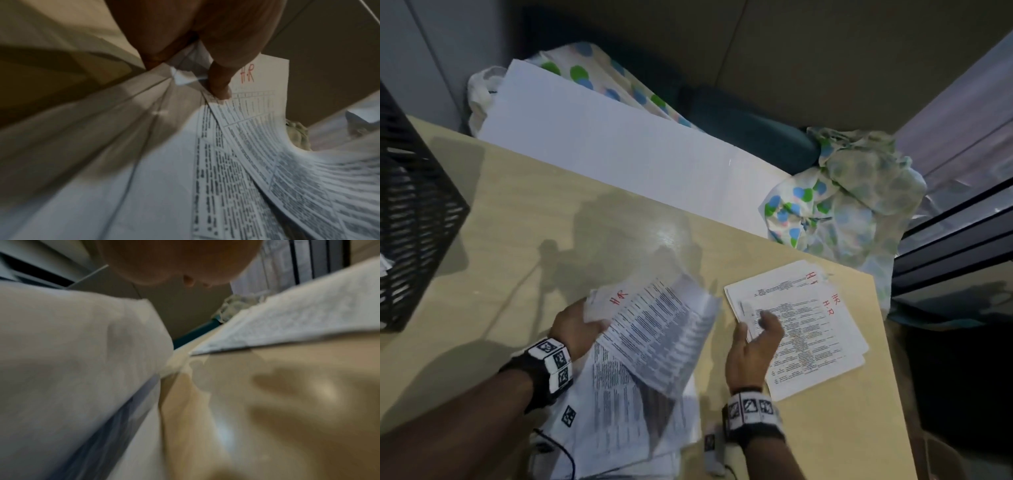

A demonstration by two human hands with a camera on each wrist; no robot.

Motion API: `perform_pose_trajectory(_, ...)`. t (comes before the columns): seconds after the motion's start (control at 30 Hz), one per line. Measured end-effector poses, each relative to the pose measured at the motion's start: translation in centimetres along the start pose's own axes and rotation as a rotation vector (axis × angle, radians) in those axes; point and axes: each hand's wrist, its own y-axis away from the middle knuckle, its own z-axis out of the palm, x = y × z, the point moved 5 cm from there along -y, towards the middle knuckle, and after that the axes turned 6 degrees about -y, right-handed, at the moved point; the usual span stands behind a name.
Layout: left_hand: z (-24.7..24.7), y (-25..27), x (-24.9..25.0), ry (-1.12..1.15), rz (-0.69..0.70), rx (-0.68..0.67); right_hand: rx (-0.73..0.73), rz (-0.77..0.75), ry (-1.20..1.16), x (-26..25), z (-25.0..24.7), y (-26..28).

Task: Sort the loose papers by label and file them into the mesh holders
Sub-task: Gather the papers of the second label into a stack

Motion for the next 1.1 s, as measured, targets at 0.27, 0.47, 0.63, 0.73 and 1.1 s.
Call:
perform_pose_trajectory(0.27,-0.1,-0.4,-0.4,0.067,0.08,-0.071,-0.587,0.247,0.21,-0.7,5.5,-6.2)
perform_pose_trajectory(0.47,-0.3,-0.7,-1.4,0.422,0.063,-0.045,-0.687,0.254,0.397,0.3,8.1,-3.8)
perform_pose_trajectory(0.63,-0.9,0.3,-0.2,0.525,0.102,0.01,-0.488,0.408,0.318,3.1,6.2,-1.8)
perform_pose_trajectory(0.73,-0.3,0.6,0.1,0.553,0.132,-0.005,-0.493,0.486,0.263,3.6,5.9,0.7)
perform_pose_trajectory(1.1,-0.5,-0.9,2.3,0.225,0.207,-0.095,-0.612,0.388,0.214,0.8,9.1,-1.7)
